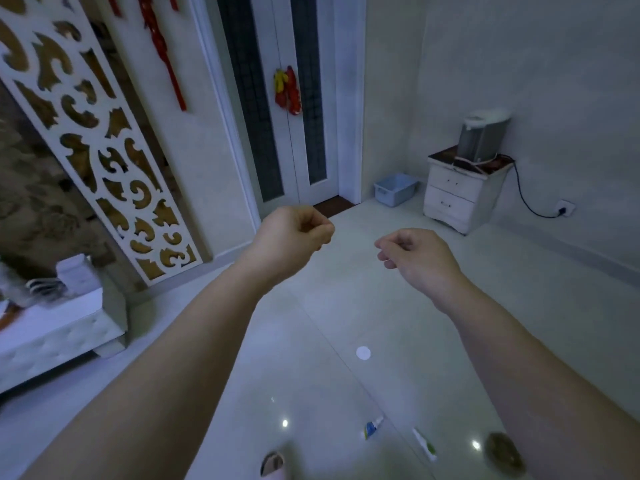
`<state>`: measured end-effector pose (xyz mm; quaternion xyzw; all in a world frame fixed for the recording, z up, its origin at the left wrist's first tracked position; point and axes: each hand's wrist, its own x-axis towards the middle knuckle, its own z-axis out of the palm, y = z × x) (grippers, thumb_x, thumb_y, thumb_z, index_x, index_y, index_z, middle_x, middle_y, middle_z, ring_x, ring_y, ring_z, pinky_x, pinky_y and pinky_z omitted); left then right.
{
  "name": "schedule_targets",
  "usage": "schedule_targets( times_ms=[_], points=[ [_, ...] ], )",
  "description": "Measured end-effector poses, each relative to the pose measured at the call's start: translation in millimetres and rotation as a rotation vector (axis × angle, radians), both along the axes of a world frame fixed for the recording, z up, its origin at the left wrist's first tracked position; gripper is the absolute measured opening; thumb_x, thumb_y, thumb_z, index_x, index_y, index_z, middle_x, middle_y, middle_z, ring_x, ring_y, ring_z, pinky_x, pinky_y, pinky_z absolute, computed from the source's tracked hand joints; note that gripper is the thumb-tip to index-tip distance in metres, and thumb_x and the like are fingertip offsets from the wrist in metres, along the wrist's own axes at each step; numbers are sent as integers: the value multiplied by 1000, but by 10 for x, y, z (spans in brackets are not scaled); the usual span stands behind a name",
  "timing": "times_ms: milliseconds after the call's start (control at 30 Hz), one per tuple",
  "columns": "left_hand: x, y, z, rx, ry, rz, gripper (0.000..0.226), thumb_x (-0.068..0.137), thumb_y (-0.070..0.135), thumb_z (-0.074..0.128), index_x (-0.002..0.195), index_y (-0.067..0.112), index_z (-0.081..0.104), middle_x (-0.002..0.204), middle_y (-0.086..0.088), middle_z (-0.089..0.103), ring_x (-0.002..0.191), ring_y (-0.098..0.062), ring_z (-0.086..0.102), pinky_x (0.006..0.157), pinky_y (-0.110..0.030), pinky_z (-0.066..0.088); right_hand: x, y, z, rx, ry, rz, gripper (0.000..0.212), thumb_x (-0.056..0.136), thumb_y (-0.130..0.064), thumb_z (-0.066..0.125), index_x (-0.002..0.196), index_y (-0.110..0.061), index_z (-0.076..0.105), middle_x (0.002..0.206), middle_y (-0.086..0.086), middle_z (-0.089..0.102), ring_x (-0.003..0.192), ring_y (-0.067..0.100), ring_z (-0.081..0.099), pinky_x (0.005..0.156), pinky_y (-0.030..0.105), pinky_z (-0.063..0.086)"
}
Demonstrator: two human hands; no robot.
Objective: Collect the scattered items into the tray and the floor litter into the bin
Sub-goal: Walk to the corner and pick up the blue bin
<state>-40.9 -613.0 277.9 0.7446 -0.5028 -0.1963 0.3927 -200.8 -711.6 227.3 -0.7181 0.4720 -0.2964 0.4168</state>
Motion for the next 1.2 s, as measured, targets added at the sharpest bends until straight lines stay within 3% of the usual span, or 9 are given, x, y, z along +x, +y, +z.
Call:
schedule_targets(
  times_ms=[200, 367, 500, 767, 867, 1033, 1200],
  points=[
    [1373, -950, -97, 68, -71, -120, 12, 94, 26, 56, 91, 20, 67, 87, 5, 68, 86, -15, 65, 76, -28, 54, 1304, -845, -93, 24, -4, -166, 17, 92, -27, 53, 89, -24, 70, 88, -4, 72, 83, 13, 68, 78, 31, 51],
    [2272, -1752, -155, 116, -99, -187, 15, 95, 23, 54, 94, 17, 68, 91, 3, 69, 89, -17, 65, 82, -35, 57, 2141, -1355, -69, 70, 8, -230, 20, 92, -24, 51, 90, -21, 71, 88, -2, 72, 83, 15, 69, 70, 27, 47],
    [2756, -2332, -227, 109, -124, -204, 18, 97, 22, 51, 96, 17, 68, 94, 4, 69, 89, -15, 65, 84, -35, 56, 2568, -1829, -53, 51, 45, -263, 23, 93, -27, 49, 93, -19, 71, 87, -2, 72, 83, 14, 68, 70, 27, 48],
    [3522, -3666, -505, 155, -141, -251, 19, 97, 23, 51, 98, 15, 68, 95, 2, 70, 89, -14, 65, 87, -35, 55, 3261, -3147, -412, 73, 111, -315, 31, 94, -37, 45, 84, -24, 71, 81, -7, 72, 84, 19, 68, 85, 40, 53],
    [3809, -4345, -631, 203, -142, -252, 20, 95, 25, 53, 97, 13, 68, 92, 1, 71, 83, -13, 66, 81, -33, 57, 3435, -3825, -535, 108, 137, -271, 25, 91, -30, 51, 88, -18, 72, 84, -3, 73, 85, 21, 69, 84, 40, 54],
    [4221, -5393, -714, 306, -8, -293, 16, 95, 17, 55, 99, 7, 67, 89, 1, 66, 68, -2, 58, 47, -4, 44, 3687, -4868, -582, 172, 160, -216, 18, 93, -21, 55, 96, -15, 71, 91, 1, 73, 85, 17, 68, 75, 29, 49],
    [4605, -6494, -740, 331, -14, -282, 15, 94, 14, 54, 96, 6, 67, 79, 5, 62, 66, -1, 54, 48, -3, 42, 4037, -5927, -631, 193, 168, -241, 19, 93, -20, 54, 100, -15, 71, 92, 0, 72, 84, 17, 69, 64, 20, 46]
  ],
)
